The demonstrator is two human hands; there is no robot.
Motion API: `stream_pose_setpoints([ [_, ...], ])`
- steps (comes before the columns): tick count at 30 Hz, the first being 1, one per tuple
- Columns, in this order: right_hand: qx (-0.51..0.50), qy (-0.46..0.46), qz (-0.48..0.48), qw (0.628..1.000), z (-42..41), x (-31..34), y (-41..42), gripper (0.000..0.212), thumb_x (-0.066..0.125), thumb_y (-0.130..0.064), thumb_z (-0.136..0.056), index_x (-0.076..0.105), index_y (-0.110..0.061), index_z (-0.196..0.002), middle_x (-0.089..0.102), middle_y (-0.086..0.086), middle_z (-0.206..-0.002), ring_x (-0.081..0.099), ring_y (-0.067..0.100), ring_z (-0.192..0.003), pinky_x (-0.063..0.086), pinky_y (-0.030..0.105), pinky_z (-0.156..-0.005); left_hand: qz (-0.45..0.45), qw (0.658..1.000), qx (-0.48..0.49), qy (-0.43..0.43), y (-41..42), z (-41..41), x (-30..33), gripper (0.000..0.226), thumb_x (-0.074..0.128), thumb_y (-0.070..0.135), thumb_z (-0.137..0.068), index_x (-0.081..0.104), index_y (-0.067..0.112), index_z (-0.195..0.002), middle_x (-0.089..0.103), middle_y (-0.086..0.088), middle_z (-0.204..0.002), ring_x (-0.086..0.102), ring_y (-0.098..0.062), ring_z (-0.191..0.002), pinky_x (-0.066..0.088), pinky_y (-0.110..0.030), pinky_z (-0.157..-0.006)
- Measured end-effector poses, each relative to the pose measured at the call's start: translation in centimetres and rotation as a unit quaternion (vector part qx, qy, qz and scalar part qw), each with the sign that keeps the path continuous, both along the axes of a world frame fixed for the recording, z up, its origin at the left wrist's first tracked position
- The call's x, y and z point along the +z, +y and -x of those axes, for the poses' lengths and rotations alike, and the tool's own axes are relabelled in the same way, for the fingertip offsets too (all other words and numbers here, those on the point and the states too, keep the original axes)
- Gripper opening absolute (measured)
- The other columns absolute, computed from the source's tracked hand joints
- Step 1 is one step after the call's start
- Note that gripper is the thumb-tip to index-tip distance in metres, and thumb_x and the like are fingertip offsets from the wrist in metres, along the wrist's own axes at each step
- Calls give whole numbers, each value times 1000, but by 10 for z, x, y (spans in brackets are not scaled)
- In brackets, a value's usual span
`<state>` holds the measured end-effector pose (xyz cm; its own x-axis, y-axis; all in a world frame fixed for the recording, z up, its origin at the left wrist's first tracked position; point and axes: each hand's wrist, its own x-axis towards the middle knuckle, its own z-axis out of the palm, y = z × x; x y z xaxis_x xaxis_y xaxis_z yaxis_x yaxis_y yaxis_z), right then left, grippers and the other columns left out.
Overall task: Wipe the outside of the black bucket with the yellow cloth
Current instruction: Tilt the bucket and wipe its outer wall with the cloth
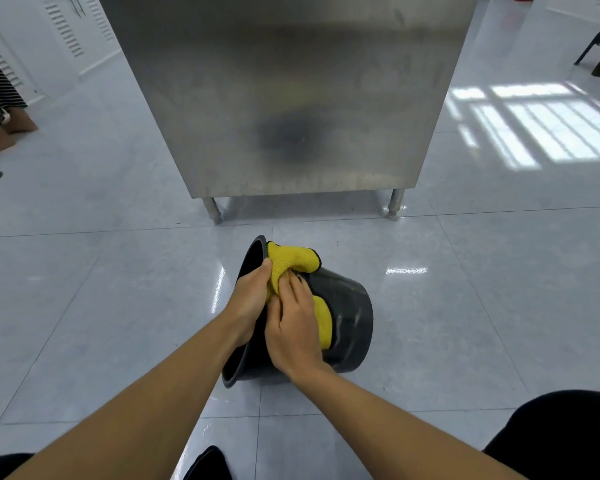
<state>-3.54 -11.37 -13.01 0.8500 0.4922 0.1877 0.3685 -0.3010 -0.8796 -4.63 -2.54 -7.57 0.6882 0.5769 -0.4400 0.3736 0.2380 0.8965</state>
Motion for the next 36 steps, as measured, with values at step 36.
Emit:
stream_pose_setpoints([
  [36,-29,17,-8,999,-10,-11,-12,41,42,-21,-102,53,-18,-141,54,-6,-145,40,16,-141,31,28,-117,-117,991,-5,71,0,0,-14,74,21,69,-92,59,10,-112,66,-6,-107,60,-22,-102,44,-39,-98],
])
